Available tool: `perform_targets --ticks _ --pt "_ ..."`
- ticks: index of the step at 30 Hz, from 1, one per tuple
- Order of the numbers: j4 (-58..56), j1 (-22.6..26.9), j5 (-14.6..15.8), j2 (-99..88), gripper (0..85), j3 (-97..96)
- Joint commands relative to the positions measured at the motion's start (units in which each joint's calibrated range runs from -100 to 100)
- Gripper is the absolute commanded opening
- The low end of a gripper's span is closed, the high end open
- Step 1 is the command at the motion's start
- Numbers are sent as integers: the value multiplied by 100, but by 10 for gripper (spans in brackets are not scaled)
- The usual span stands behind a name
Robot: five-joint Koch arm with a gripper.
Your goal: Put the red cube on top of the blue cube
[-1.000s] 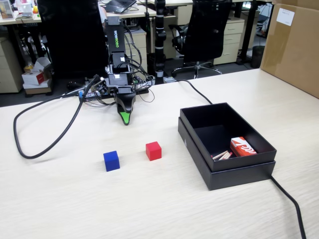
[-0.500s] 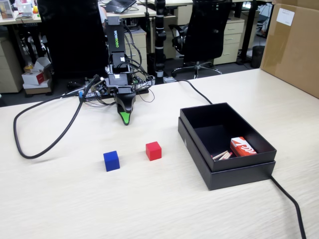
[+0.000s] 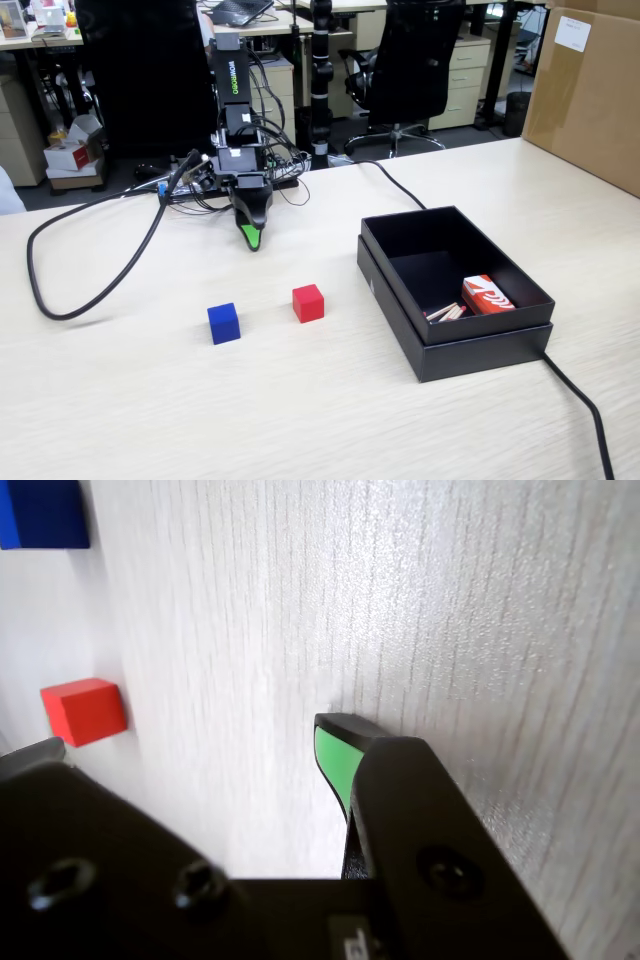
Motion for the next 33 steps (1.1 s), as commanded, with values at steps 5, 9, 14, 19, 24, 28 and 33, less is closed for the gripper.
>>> perform_targets --ticks 5,9,14,19,24,28,33 --pt "-1347 210 186 -3 476 943" --pt "-2271 464 376 -3 476 1741" --pt "-2902 679 488 20 471 2665" --pt "-2936 747 508 823 445 3753" --pt "-3074 718 532 2980 447 5340" --pt "-3135 689 581 4621 447 6537" --pt "-3403 664 650 6308 447 7761"
